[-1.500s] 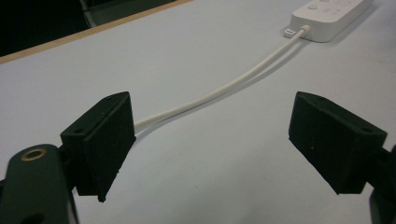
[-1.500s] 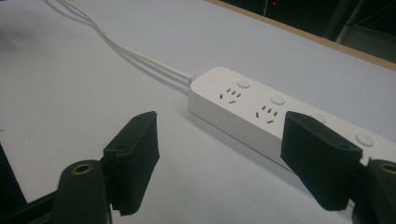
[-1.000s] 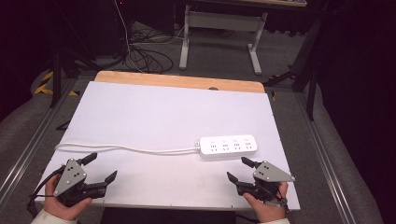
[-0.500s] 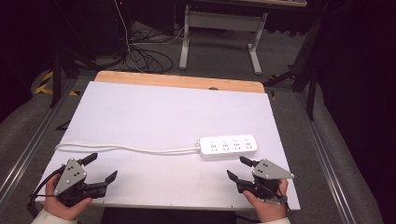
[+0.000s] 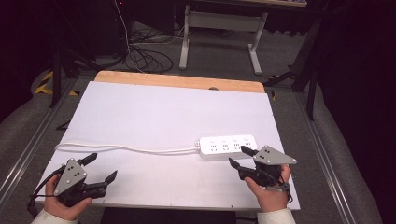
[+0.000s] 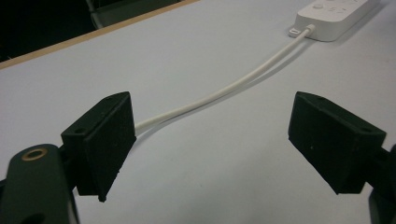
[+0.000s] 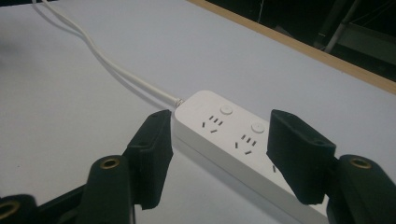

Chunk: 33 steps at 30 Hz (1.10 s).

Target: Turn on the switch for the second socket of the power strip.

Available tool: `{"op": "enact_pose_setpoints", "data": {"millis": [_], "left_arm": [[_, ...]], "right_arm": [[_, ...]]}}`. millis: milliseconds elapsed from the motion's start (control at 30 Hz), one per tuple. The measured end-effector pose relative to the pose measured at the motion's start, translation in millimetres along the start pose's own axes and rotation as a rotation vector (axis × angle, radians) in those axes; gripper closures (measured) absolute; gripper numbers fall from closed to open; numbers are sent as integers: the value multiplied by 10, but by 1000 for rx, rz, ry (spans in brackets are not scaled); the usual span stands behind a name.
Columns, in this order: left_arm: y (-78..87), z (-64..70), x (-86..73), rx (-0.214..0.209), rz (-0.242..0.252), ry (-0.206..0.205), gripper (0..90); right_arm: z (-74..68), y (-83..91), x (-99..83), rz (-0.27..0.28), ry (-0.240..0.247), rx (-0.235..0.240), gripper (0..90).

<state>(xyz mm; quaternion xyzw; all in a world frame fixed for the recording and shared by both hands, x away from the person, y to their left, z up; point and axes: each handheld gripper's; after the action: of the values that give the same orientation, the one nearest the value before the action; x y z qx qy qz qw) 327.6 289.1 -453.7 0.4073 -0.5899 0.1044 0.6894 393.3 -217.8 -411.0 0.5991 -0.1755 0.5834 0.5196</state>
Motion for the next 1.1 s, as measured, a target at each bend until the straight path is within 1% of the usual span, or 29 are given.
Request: {"op": "enact_pose_setpoints", "data": {"millis": [233, 267, 300, 533, 733, 800, 867, 933, 1000, 1033, 1067, 1100], "left_arm": [[-5, 4, -2, 1, -1, 2, 152], [-5, 4, -2, 1, -1, 2, 152], [-5, 2, -2, -1, -1, 2, 153], [-4, 0, -1, 1, -2, 0, 152], [-6, -2, -2, 2, -3, 0, 152], [-6, -2, -2, 2, -4, 0, 152], [-6, -4, -3, 3, -5, -1, 153], [-5, -4, -2, 3, -5, -1, 152], [-4, -2, -3, 5, -2, 1, 152], [-6, -4, -4, 5, -2, 3, 152], [-8, -6, -4, 2, -5, 1, 152], [-9, -7, -4, 1, -7, 0, 152]], "right_arm": [[50, -96, 173, -13, 9, 5, 413], [50, -96, 173, -13, 9, 5, 413], [68, -122, 218, -18, 15, 4, 416], [119, -216, 359, -28, 29, 1, 418], [124, -314, 418, -39, 32, 8, 418], [122, -332, 422, -44, 35, 9, 418], [124, -385, 432, -56, 51, 4, 418], [128, -404, 437, -59, 49, 5, 423], [137, -419, 433, -57, 43, 21, 445], [142, -427, 432, -57, 43, 29, 470], [144, -432, 431, -57, 38, 39, 514], [150, -435, 431, -57, 40, 52, 581]]}}
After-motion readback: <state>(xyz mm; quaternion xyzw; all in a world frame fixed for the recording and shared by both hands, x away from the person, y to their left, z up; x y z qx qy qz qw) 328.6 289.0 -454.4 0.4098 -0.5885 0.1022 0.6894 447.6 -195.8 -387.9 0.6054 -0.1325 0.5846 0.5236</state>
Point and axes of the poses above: each handheld gripper's, and its own axes: y roughly backward along the jaws, x roughly out of its top, z roughly to its right, and after that the axes turned 14 degrees about -x, right-handed
